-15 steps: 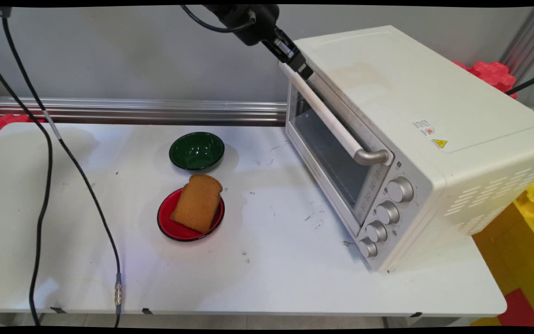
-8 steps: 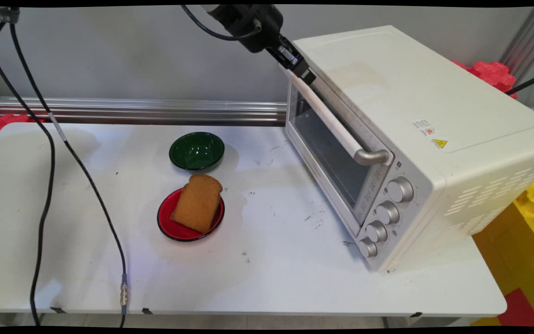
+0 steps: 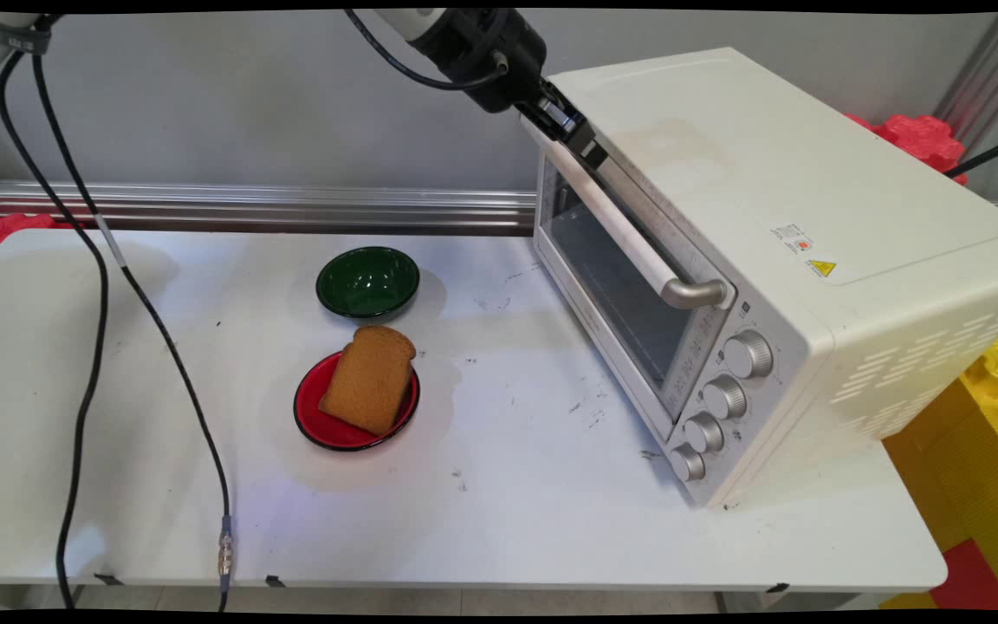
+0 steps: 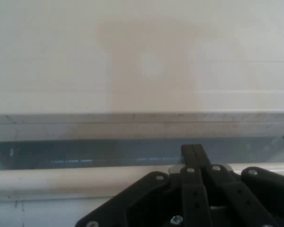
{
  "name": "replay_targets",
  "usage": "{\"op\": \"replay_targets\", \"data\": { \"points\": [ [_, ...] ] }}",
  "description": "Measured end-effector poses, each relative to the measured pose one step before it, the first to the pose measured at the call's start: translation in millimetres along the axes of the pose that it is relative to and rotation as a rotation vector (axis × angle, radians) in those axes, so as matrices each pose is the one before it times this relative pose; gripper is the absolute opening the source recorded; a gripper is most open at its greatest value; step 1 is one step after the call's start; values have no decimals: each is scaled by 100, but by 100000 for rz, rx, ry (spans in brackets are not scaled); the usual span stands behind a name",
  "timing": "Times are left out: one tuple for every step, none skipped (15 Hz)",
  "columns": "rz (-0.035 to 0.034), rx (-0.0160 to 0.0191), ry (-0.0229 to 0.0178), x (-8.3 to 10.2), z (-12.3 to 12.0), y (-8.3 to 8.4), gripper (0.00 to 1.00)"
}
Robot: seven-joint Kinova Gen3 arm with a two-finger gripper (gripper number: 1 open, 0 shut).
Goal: Open the oven
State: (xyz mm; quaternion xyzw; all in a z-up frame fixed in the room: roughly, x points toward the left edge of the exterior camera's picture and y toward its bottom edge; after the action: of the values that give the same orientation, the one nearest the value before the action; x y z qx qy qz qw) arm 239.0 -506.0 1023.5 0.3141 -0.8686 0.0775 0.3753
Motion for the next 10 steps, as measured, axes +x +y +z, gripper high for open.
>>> {"op": "replay_targets", "data": {
  "points": [
    [-92, -191, 260, -34, 162, 48, 0],
    [1, -112, 238, -25, 122, 32, 0],
    [5, -101, 208, -38, 133, 29, 0],
    [-35, -83, 179, -38, 138, 17, 0],
    [0, -89, 246, -30, 129, 12, 0],
    [29, -98, 279, -45, 187, 16, 0],
    [67, -44, 298, -28, 205, -4, 0],
    [86, 11, 238, -21, 161, -11, 0],
    [82, 84, 200, -54, 194, -45, 0],
    [147, 62, 148, -41, 173, -38, 0]
  ]
}}
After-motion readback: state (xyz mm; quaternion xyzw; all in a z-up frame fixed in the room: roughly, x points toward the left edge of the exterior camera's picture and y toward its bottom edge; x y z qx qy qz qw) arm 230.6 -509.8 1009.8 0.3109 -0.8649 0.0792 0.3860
